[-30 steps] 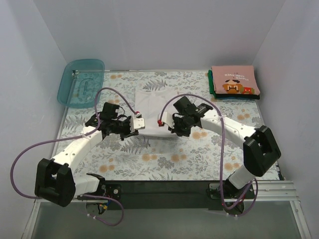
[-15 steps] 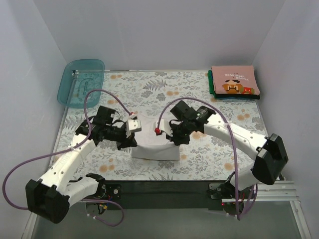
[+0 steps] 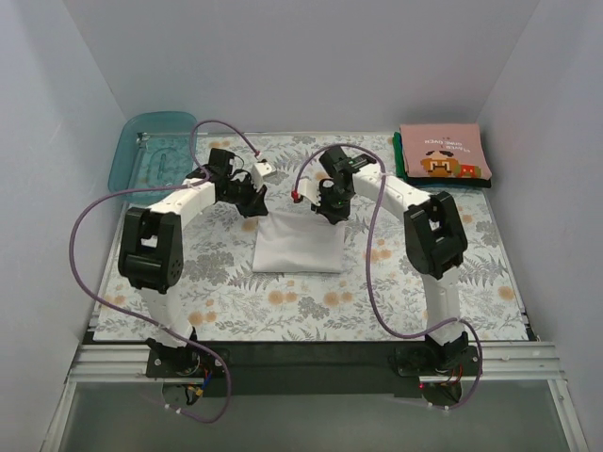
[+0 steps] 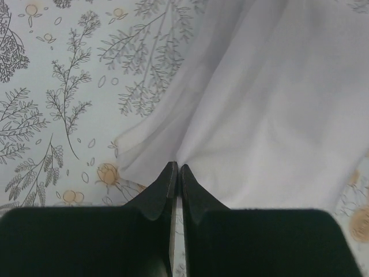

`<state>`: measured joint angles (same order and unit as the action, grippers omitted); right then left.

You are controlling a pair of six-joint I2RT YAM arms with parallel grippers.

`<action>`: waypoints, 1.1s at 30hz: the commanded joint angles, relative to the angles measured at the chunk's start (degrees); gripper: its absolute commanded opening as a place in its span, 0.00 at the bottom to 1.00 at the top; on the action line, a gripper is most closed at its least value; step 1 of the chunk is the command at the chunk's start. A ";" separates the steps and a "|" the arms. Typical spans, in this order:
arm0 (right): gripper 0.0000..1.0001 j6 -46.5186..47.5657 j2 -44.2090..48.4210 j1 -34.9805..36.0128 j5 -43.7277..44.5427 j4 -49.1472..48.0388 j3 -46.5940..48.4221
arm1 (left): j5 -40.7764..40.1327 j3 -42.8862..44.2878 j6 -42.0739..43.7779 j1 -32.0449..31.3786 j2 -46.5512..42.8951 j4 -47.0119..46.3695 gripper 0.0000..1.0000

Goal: Fold and stack the t-shirts
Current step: Fold the tshirt

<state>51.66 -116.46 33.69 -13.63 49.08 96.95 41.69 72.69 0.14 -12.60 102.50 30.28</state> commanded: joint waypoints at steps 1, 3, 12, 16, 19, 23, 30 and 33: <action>0.01 3.63 -5.60 -1.35 0.53 1.11 3.95 | -3.10 5.70 -3.39 0.03 6.29 -5.23 0.00; 0.01 3.45 -7.89 -2.05 0.88 -0.29 3.95 | -4.94 6.77 -4.09 -0.06 10.26 -6.19 0.00; 0.01 0.46 -7.92 -1.53 -0.52 -3.46 -1.66 | -5.48 -4.29 -4.89 -2.87 4.83 -4.97 0.00; 0.01 -1.73 -1.06 1.02 -3.06 -4.69 -10.71 | -5.65 -13.16 -6.29 -3.66 -3.17 -4.53 0.00; 0.01 -3.84 3.16 1.03 -4.13 -4.26 -13.54 | -6.27 -14.76 -7.17 -3.75 -7.30 -4.09 0.00; 0.01 -4.29 7.39 1.03 -3.87 -3.38 -12.14 | -6.27 -12.93 -8.31 -3.66 -10.12 -3.74 0.00; 0.01 -3.41 1.08 0.15 -1.58 -2.59 -6.51 | -8.73 -9.32 -9.63 -3.57 -2.66 -6.20 0.00; 0.01 -3.41 -1.12 -0.12 -1.05 -2.94 -6.60 | -10.31 -8.61 -11.47 -3.40 -0.28 -9.18 0.00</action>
<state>48.60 -114.50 34.06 -15.18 44.95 89.27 33.39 62.46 -9.47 -16.53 100.86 24.08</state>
